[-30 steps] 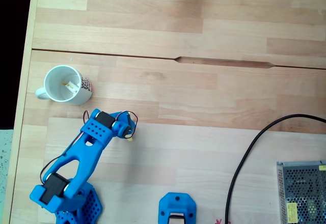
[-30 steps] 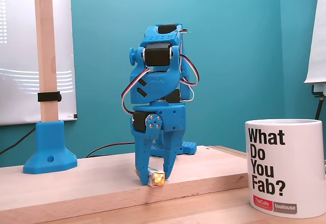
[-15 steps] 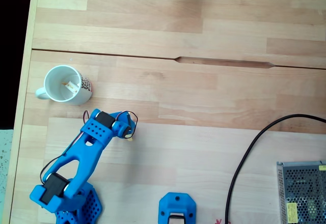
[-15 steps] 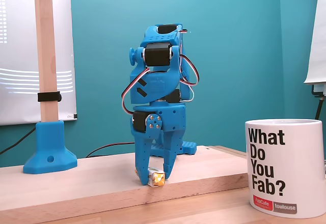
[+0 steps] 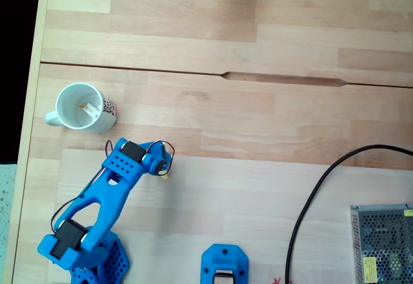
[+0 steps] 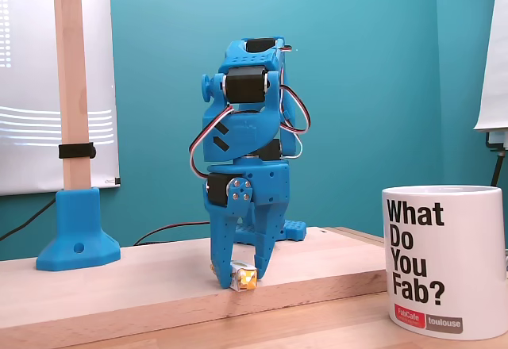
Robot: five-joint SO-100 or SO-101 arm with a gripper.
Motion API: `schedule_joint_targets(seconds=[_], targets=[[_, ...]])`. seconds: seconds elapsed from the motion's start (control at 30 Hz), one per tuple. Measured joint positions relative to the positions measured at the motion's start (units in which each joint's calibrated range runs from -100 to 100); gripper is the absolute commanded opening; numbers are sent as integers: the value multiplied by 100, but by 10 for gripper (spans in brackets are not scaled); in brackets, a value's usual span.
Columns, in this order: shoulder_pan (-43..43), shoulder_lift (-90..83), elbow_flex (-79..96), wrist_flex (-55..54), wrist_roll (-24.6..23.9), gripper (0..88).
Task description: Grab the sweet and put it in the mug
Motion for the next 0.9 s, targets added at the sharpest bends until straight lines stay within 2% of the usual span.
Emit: schedule_joint_targets(seconds=[0.5,0.77,0.9], targets=[[0,0,-108,24,24,154],[0,0,-108,24,24,68],[0,18,-108,24,24,74]])
